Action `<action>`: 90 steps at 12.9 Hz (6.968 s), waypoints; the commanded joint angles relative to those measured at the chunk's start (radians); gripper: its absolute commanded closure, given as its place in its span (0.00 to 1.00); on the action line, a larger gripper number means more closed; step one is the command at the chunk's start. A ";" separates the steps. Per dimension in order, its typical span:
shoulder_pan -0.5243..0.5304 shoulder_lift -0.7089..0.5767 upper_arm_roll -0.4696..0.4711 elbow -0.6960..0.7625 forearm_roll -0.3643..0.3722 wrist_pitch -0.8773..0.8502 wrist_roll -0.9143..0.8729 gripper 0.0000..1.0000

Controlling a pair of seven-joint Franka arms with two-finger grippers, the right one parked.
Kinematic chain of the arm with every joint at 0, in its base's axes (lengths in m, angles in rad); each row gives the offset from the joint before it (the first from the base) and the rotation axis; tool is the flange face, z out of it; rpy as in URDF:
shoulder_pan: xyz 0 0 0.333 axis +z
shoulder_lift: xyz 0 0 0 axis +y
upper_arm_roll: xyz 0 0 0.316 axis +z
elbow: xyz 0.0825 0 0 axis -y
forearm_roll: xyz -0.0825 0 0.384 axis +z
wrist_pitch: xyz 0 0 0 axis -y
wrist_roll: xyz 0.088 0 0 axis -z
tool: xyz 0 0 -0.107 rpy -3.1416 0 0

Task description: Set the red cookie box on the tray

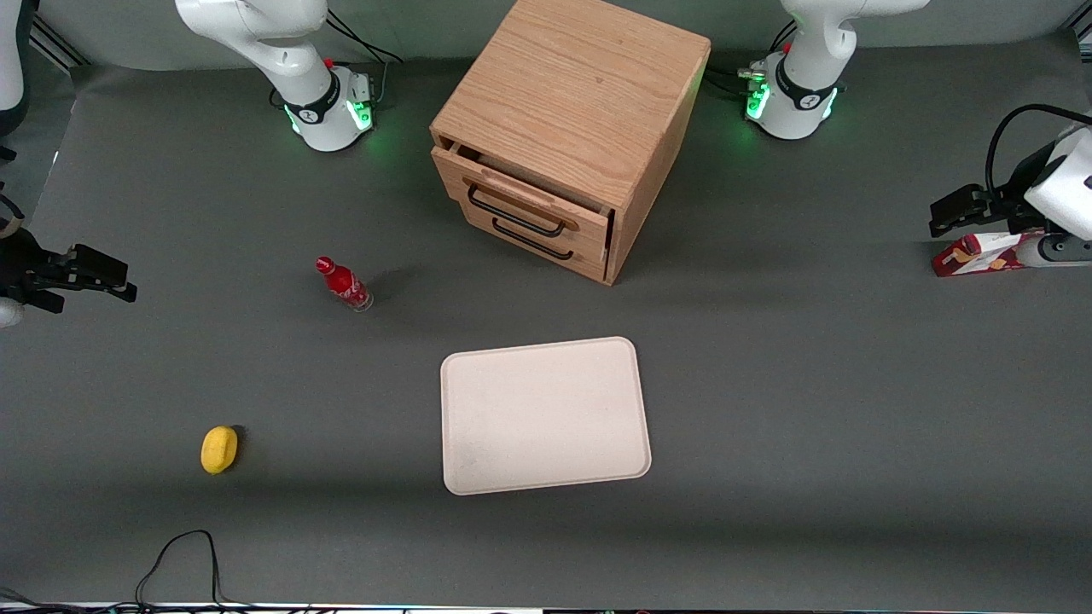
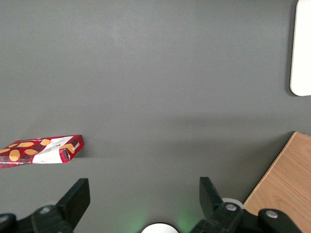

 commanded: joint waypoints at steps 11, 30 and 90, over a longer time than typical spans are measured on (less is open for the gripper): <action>-0.017 0.056 0.029 0.117 0.008 -0.091 -0.003 0.00; 0.635 0.188 0.035 0.203 0.094 -0.073 1.419 0.02; 0.271 0.170 -0.064 0.257 0.068 -0.076 1.081 1.00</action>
